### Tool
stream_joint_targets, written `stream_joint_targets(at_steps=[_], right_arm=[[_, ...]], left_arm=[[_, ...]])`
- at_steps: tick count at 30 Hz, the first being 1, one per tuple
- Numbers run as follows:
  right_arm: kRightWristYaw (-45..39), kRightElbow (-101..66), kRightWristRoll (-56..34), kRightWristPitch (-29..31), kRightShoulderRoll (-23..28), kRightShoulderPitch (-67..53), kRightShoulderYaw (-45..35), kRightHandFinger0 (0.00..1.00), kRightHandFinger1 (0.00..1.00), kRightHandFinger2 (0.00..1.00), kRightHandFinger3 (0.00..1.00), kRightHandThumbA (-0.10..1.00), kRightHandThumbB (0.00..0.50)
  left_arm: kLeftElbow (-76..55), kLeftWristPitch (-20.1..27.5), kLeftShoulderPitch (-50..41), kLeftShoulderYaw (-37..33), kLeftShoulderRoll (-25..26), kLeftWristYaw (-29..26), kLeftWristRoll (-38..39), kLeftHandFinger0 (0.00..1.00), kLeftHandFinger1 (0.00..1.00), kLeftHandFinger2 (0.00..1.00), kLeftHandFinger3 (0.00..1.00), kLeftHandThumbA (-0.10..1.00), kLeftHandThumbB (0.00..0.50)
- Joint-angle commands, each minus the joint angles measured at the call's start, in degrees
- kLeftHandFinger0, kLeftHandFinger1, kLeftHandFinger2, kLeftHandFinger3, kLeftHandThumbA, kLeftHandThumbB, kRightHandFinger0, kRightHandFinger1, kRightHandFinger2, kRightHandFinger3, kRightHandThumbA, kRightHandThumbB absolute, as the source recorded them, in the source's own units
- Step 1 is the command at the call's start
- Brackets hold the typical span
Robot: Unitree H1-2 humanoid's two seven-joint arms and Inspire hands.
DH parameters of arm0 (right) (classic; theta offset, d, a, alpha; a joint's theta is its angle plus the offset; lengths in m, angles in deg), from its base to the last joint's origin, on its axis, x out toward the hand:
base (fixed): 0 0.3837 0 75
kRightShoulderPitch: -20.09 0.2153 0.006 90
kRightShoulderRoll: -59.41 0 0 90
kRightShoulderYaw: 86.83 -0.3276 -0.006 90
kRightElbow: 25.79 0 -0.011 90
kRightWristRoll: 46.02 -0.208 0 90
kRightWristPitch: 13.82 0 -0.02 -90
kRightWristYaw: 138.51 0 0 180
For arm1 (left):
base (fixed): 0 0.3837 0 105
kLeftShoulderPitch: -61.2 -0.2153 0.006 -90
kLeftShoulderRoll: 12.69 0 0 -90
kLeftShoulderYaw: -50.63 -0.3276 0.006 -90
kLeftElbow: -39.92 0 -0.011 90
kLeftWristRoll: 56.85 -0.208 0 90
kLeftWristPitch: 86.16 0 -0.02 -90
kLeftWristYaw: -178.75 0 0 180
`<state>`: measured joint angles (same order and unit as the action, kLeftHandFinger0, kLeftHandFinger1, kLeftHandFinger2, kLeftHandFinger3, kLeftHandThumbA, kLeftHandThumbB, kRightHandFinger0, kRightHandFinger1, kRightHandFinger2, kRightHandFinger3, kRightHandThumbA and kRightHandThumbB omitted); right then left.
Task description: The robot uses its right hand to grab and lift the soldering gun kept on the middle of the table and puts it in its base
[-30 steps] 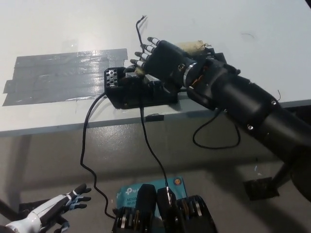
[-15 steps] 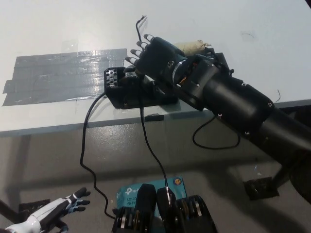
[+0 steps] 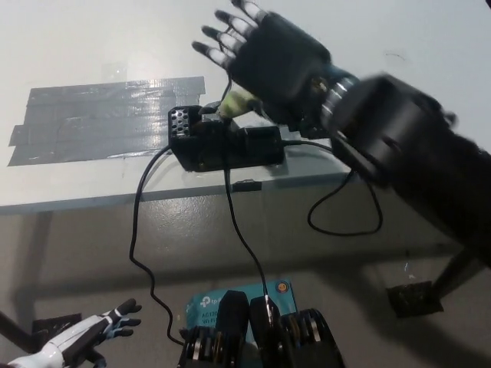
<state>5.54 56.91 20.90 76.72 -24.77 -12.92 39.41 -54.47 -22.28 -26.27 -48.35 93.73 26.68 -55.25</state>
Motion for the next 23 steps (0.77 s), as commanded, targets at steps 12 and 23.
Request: stream_joint_targets(at_steps=[12, 23], right_arm=[[19.56, -29.0, -24.03, -1.6, 3.45, -55.74, -38.71, 1.0, 1.0, 1.0, 1.0, 0.38, 0.219], [21.81, -6.94, -39.23, 0.43, -6.62, -61.71, -50.19, 1.0, 1.0, 1.0, 1.0, 0.31, 0.293]], left_arm=[[-1.73, -0.3, -2.49, 2.43, 1.29, -0.4, 0.83, 0.98, 0.96, 1.0, 1.0, 1.0, 0.453], [-1.27, 1.05, -4.18, 6.04, -0.43, -2.76, 1.79, 0.96, 0.96, 1.0, 1.0, 1.0, 0.363]])
